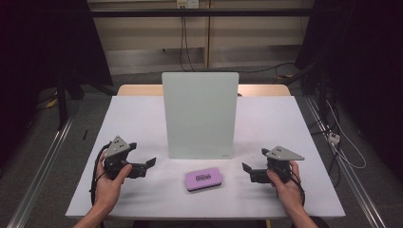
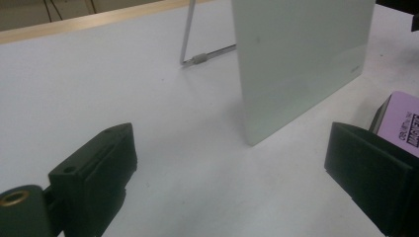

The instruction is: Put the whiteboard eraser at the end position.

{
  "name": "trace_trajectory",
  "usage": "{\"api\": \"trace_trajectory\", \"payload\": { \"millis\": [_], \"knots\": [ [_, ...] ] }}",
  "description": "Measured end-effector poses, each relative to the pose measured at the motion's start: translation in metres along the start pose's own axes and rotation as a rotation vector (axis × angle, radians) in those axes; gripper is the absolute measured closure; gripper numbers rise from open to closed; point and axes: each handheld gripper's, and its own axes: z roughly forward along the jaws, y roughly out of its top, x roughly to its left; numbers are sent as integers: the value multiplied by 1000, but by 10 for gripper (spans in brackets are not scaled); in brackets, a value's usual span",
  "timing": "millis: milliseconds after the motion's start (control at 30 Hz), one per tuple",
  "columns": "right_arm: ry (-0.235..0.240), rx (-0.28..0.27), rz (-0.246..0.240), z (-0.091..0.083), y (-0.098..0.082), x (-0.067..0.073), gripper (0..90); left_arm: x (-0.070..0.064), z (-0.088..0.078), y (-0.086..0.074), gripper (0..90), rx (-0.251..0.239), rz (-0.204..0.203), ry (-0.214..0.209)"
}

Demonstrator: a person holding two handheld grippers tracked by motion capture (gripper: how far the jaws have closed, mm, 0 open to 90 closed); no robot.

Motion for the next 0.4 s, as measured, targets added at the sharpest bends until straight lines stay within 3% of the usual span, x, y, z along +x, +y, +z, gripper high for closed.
{"api": "trace_trajectory", "payload": {
  "millis": [133, 267, 333, 400],
  "knots": [
    [0, 1, 0, 0, -1, -1, 60, 4, -2, -10, 58, -7, -20, 3],
    [-3, -1, 1, -1, -1, -1, 60, 2, -1, -17, 58, -5, 7, -3],
    [-2, -1, 2, -1, -1, -1, 60, 2, -2, -18, 58, -10, 15, 20],
    [-2, 1, 2, -1, -2, -2, 60, 3, -1, -19, 58, -15, -11, 21]
  ]
}}
